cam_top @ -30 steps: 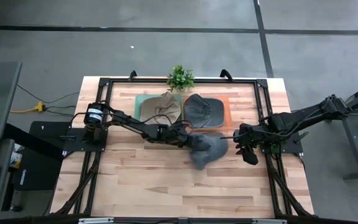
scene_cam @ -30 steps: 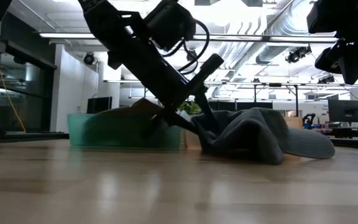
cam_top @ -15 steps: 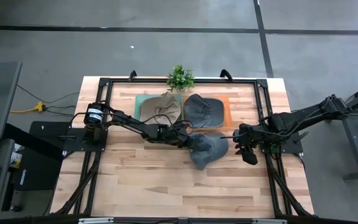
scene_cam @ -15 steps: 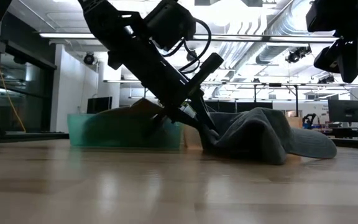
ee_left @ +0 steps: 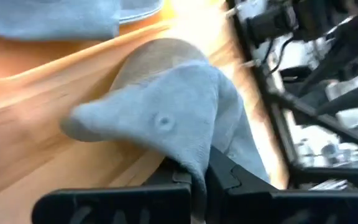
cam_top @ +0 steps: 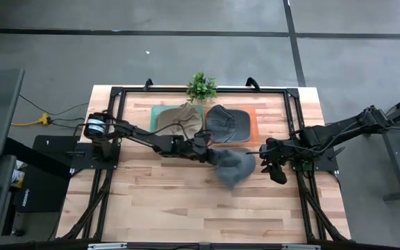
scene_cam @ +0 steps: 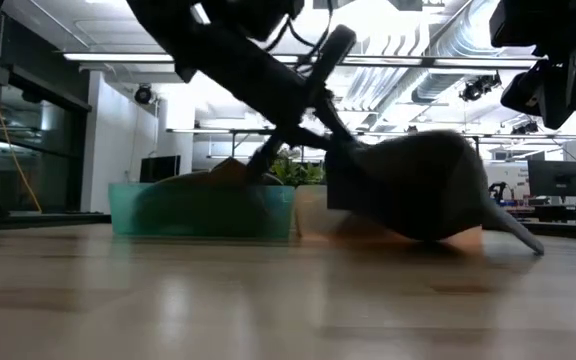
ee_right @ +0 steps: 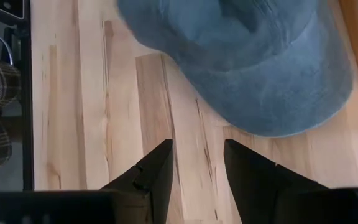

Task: Pick & Place hat
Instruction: Put the blue cap into the orange bin

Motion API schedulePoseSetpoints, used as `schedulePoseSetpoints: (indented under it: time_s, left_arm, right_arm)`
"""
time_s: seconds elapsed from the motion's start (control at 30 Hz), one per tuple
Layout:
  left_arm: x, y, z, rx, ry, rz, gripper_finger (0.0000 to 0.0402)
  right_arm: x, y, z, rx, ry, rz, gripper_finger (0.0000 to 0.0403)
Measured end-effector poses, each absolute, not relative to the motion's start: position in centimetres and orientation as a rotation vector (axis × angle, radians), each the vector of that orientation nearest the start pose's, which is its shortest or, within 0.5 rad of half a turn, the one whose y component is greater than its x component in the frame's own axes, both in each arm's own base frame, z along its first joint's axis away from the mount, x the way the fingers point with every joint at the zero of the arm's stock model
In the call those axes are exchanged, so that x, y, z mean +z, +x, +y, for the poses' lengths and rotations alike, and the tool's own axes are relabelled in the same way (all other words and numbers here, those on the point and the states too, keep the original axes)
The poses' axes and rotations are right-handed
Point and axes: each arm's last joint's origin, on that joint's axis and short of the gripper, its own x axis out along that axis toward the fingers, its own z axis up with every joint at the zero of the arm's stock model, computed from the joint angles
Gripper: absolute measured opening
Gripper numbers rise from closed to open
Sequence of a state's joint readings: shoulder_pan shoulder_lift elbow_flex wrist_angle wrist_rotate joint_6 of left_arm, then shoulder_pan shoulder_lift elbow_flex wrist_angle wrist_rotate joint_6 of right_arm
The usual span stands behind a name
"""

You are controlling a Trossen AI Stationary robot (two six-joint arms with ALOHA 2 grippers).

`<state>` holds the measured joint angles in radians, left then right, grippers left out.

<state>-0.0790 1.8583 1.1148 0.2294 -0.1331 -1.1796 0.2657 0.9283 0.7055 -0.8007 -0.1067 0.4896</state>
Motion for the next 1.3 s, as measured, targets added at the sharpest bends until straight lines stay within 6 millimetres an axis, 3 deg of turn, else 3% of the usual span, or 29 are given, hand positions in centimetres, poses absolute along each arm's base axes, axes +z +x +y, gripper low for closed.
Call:
schedulePoseSetpoints:
  time_s: [0.23, 0.4, 0.5, 0.8, 0.97, 1.1, 1.3]
  left_arm:
    - [22.8, 38.6, -2.9, 0.236, -1.034, 0.376, 0.0]
    - [23.8, 39.0, -3.2, 0.118, -0.991, 0.419, 0.0]
    - [25.5, 39.5, -3.4, 0.06, -0.964, 0.429, 0.0]
    - [28.9, 40.0, -3.4, 0.061, -0.822, 0.511, 0.0]
    - [30.5, 40.0, -3.6, -0.034, -0.76, 0.556, 0.0]
    - [31.1, 39.9, -3.9, -0.136, -0.724, 0.6, 0.0]
    - [30.0, 39.0, -4.2, -0.207, -0.678, 0.765, 0.0]
  right_arm:
    - [23.9, 16.0, 4.7, 0.091, 0.362, 1.049, 0.0137]
    - [24.3, 16.6, 4.8, 0.106, 0.349, 0.974, 0.0137]
    - [24.5, 16.9, 4.8, 0.111, 0.326, 0.93, 0.0137]
    - [24.6, 17.1, 4.7, 0.095, 0.237, 0.884, 0.0137]
    - [24.9, 17.4, 4.7, 0.091, 0.222, 0.834, 0.0137]
    - [25.3, 17.8, 4.8, 0.11, 0.203, 0.779, 0.0137]
    - [25.5, 18.0, 4.7, 0.103, 0.123, 0.734, 0.0138]
